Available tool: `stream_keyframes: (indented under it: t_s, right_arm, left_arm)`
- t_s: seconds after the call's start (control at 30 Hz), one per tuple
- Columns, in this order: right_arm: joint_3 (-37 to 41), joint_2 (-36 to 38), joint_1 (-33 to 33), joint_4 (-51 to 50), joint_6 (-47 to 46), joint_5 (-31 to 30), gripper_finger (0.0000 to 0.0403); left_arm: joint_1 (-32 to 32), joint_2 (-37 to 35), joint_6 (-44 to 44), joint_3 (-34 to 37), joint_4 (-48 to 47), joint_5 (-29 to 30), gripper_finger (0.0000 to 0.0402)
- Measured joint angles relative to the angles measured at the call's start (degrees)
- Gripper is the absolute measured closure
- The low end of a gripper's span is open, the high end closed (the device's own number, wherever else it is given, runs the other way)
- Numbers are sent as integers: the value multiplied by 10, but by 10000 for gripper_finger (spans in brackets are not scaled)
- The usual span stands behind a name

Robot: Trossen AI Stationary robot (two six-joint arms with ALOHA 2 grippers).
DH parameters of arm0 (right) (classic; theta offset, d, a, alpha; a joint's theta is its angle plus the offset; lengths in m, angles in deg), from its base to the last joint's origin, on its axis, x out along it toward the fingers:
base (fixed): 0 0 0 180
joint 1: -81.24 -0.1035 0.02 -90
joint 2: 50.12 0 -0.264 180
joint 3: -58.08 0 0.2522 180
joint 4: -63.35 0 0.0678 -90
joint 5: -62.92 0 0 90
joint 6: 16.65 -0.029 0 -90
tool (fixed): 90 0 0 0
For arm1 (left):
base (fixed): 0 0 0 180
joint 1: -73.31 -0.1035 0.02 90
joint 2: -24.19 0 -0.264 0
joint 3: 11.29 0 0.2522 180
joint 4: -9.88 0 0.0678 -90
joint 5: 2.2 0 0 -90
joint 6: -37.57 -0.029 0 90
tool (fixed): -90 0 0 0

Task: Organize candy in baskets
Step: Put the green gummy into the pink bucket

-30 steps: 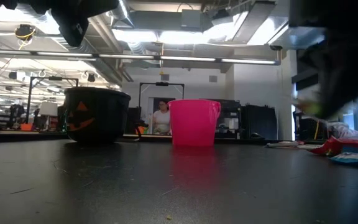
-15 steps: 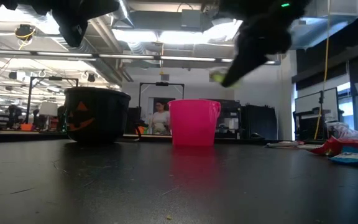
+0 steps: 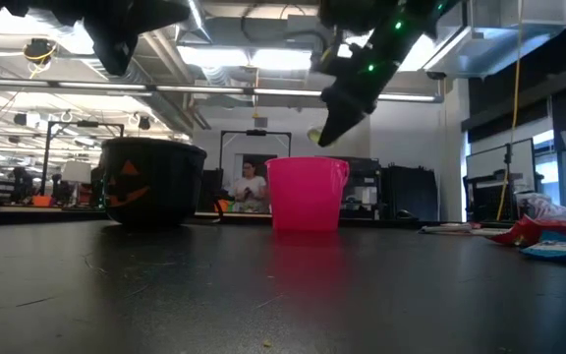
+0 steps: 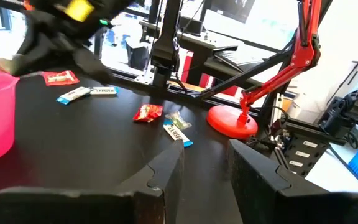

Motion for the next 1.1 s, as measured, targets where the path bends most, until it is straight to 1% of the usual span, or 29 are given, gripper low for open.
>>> stream_keyframes:
  t_s: [0.1,0.17,0.27,0.33,0.43,0.63,0.73,0.83,0.97,1.1]
  right_arm:
    - [0,0,43,5,0,47,381]
    - [0,0,66,10,0,91,380]
    - [0,0,89,17,0,140,368]
    - [0,0,100,17,-1,151,350]
    - [0,0,104,15,-5,150,315]
    - [0,5,92,5,-5,136,253]
    - [0,22,75,-20,-21,133,239]
    - [0,45,43,-65,-34,146,236]
    - [0,71,-29,-140,-59,161,235]
    - [0,77,-119,-204,-127,165,235]
  left_arm:
    - [0,0,0,0,-2,9,286]
    - [0,0,0,0,-2,15,286]
    - [0,0,0,0,-2,21,286]
    - [0,0,0,0,-2,21,286]
    - [0,0,1,0,-2,21,286]
    - [0,0,2,0,-2,22,286]
    - [0,0,11,0,-2,22,286]
    - [0,0,12,0,-3,21,286]
    - [0,0,12,0,-5,21,286]
    - [0,0,22,0,-3,21,286]
